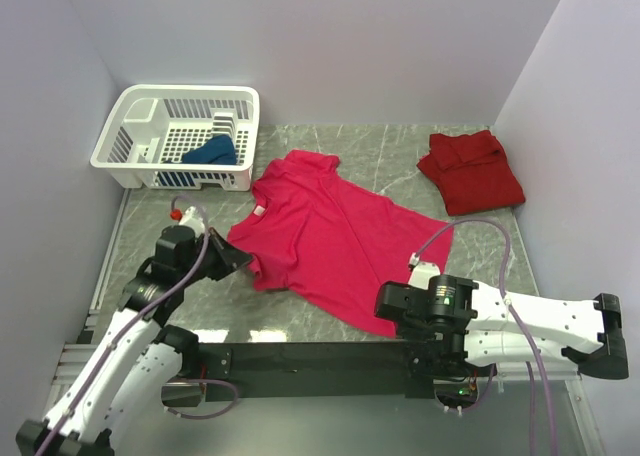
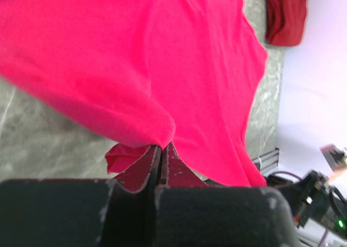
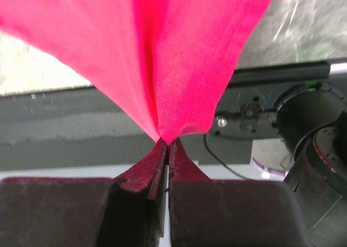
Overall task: Fold and stack the t-shirts
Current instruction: Fold the tshirt
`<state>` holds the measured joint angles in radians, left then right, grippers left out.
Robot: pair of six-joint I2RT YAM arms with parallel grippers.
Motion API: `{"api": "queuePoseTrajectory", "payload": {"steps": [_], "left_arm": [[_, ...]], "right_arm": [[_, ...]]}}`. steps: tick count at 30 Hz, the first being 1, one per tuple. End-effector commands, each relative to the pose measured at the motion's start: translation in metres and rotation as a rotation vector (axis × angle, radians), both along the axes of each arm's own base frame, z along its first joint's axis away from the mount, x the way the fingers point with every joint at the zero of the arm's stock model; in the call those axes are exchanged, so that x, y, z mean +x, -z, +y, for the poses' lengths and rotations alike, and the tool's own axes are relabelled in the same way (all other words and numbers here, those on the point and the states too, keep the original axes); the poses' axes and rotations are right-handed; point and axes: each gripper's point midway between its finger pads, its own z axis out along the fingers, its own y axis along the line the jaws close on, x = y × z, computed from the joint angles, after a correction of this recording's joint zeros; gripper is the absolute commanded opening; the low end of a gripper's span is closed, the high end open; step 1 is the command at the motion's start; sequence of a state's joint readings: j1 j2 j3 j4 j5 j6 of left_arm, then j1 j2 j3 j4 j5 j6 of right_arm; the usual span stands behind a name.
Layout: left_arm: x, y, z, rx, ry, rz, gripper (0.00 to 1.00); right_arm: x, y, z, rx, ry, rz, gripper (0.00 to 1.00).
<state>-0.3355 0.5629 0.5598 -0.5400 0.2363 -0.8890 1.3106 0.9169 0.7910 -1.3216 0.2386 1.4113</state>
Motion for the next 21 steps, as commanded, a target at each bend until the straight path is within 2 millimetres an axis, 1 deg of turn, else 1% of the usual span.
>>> {"api": "queuePoseTrajectory", "payload": {"steps": [1,2,3,5,6,7,8,9,11,12,13,14,15,16,17,18,19,20,21], "left_arm": [[0.030,-0.009,-0.009,-0.009,-0.004,-0.071,0.01],[0.035,-0.008,-0.008,0.007,-0.011,-0.074,0.01],[0.041,-0.011,-0.007,0.025,-0.009,-0.102,0.01],[0.053,-0.015,-0.008,0.045,-0.015,-0.116,0.00],[0.059,-0.021,-0.010,0.050,-0.008,-0.133,0.01],[0.065,-0.018,-0.013,0.054,0.000,-0.127,0.01],[0.069,-0.018,-0.015,0.056,0.005,-0.129,0.01],[0.073,-0.019,-0.017,0.062,0.014,-0.133,0.01],[0.083,-0.011,-0.015,0.096,0.004,-0.121,0.00],[0.088,-0.013,-0.014,0.108,-0.005,-0.129,0.01],[0.094,-0.009,-0.014,0.123,-0.010,-0.118,0.01],[0.099,-0.010,-0.013,0.134,-0.022,-0.124,0.01],[0.104,-0.015,-0.013,0.138,-0.024,-0.139,0.01],[0.109,-0.013,-0.014,0.144,-0.026,-0.131,0.01],[0.113,-0.015,-0.015,0.149,-0.022,-0.141,0.01],[0.119,-0.024,-0.017,0.144,-0.023,-0.160,0.01],[0.124,-0.020,-0.018,0.154,-0.022,-0.149,0.00],[0.128,-0.022,-0.020,0.154,-0.018,-0.151,0.00],[0.134,-0.031,-0.024,0.151,-0.005,-0.174,0.01]], "right_arm": [[0.024,0.001,-0.012,-0.050,0.079,-0.120,0.00],[0.030,0.001,-0.008,-0.037,0.087,-0.146,0.00],[0.035,0.002,-0.006,-0.042,0.095,-0.160,0.00],[0.049,0.006,-0.009,-0.066,0.113,-0.190,0.00],[0.055,0.007,-0.004,-0.059,0.102,-0.201,0.00],[0.062,0.008,-0.004,-0.056,0.123,-0.208,0.00],[0.068,0.011,0.003,-0.035,0.122,-0.218,0.00],[0.070,0.013,0.003,-0.044,0.101,-0.220,0.00],[0.080,0.018,0.000,-0.069,0.121,-0.223,0.00],[0.082,0.018,-0.003,-0.091,0.117,-0.224,0.00],[0.085,0.017,-0.006,-0.104,0.127,-0.229,0.00],[0.088,0.017,-0.013,-0.134,0.146,-0.226,0.00],[0.091,0.016,-0.018,-0.160,0.151,-0.234,0.00],[0.092,0.014,-0.019,-0.168,0.158,-0.237,0.00],[0.094,0.013,-0.025,-0.187,0.171,-0.237,0.00],[0.094,0.013,-0.027,-0.200,0.173,-0.235,0.00],[0.094,0.013,-0.030,-0.209,0.180,-0.234,0.00],[0.092,0.012,-0.035,-0.227,0.181,-0.225,0.00],[0.091,0.013,-0.039,-0.245,0.193,-0.219,0.00]]}}
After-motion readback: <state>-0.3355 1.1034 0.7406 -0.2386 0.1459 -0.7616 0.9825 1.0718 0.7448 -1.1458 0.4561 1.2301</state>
